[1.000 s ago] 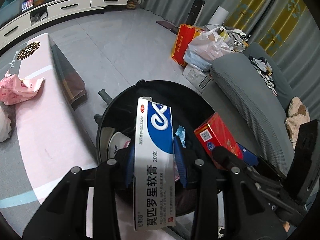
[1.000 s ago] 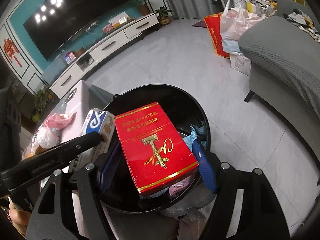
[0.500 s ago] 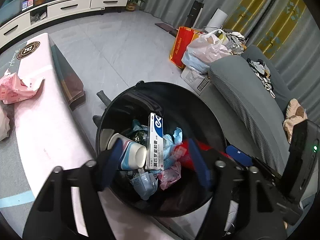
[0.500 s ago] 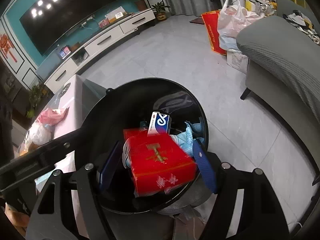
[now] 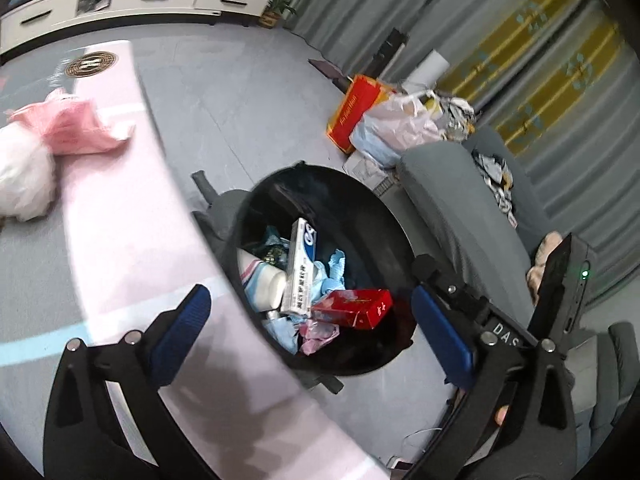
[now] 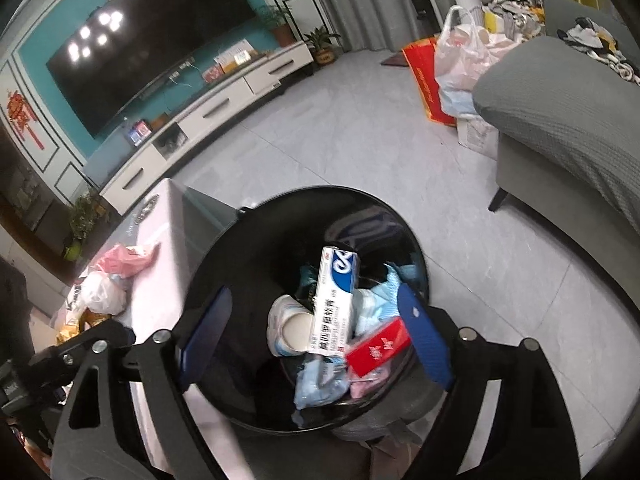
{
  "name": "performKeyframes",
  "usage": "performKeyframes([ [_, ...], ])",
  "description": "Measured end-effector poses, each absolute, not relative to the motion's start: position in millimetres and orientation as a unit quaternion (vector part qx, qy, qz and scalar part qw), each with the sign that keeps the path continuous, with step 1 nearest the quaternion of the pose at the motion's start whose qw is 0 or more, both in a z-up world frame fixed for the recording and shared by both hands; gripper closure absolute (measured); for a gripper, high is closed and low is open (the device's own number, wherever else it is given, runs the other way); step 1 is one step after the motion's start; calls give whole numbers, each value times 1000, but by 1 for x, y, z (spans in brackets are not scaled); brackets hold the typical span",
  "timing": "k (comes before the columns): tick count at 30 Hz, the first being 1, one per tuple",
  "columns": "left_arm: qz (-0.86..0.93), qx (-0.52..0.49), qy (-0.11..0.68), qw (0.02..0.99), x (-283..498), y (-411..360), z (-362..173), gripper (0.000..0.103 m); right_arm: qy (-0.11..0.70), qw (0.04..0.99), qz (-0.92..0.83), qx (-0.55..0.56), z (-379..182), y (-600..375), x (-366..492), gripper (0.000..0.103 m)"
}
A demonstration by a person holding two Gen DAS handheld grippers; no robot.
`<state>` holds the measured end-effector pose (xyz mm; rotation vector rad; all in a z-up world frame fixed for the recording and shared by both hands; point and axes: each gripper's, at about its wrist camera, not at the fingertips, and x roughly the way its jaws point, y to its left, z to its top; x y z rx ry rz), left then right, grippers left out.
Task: Collect trash
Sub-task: 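Move both grippers back to the table toward the tissue and snack bag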
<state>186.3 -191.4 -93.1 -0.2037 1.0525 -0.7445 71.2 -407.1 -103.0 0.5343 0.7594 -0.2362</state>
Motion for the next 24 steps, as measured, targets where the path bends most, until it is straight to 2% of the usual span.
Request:
performKeyframes([
  [3,-339,-112,459,814,178,-161,-81,3,356,895,-100,250,-97,-392,74,10],
  [6,-343,-155,393,839,162,-114,-64,3,349,902,-79,241,-93,-374,80,3],
  [14,-327,-170,295,881,121,-18,-45,3,329,908,59,252,-78,-301,96,3],
  [20,-232,-91,292,923,100,42,-30,3,369,896,152,193,-78,-220,117,3],
  [24,-175,-94,275,941,96,88,-34,2,380,894,168,166,-83,-177,129,3],
])
